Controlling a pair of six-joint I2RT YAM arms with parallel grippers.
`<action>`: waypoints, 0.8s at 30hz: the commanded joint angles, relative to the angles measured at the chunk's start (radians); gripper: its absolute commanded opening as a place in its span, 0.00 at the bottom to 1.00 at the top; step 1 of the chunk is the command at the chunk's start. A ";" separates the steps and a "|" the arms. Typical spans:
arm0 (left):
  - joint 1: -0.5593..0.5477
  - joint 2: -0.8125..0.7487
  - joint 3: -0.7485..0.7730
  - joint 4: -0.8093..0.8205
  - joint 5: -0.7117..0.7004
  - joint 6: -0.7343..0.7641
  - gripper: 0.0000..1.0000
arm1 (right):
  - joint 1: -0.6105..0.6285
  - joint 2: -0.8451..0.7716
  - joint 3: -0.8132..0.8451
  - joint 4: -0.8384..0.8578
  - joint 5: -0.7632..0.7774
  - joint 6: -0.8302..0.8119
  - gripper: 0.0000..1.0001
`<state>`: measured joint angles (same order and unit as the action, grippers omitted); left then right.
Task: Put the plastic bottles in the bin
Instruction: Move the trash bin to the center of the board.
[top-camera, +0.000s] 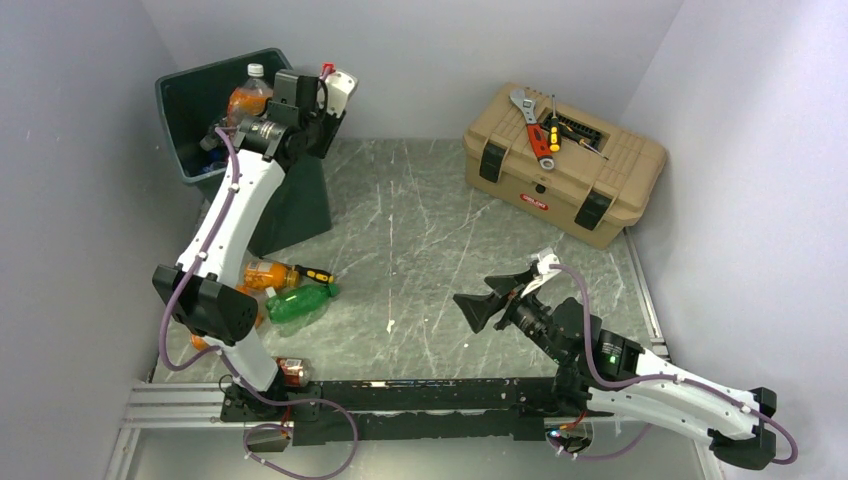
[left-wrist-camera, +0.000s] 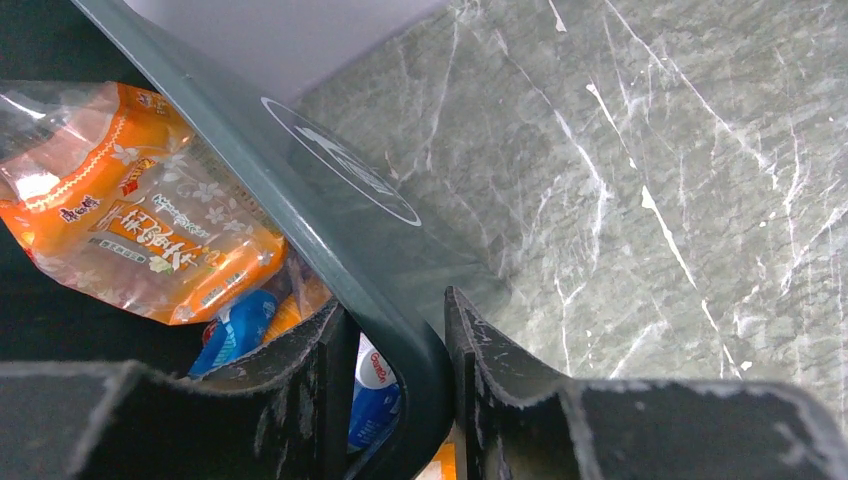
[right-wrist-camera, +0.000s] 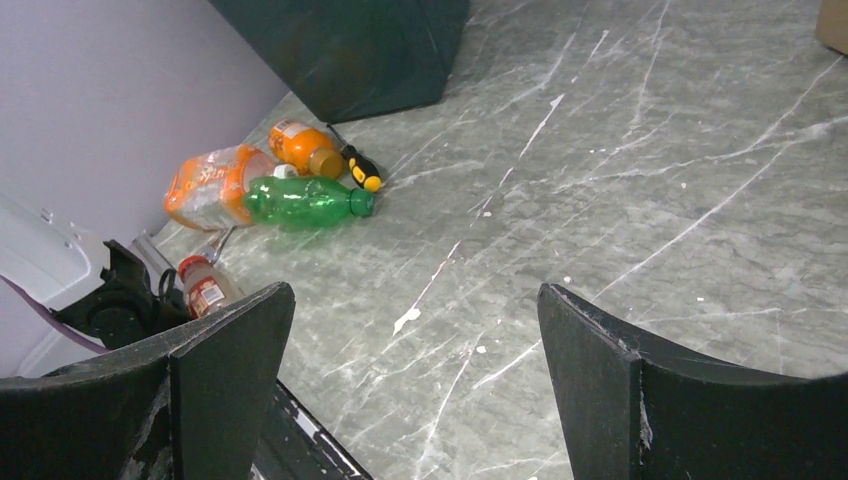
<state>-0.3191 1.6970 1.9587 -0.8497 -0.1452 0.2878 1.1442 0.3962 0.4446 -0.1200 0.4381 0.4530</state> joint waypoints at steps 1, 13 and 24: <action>-0.021 -0.033 0.038 0.053 0.040 0.005 0.04 | 0.003 0.002 0.022 0.024 0.019 -0.016 0.96; -0.284 -0.073 -0.037 0.281 0.085 0.158 0.00 | 0.003 0.001 0.045 0.001 0.070 -0.040 0.96; -0.356 -0.010 -0.064 0.442 0.124 0.058 0.00 | 0.003 -0.070 0.075 -0.081 0.134 -0.053 0.96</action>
<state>-0.6647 1.6878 1.8748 -0.6308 -0.0490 0.3977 1.1446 0.3511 0.4717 -0.1860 0.5251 0.4221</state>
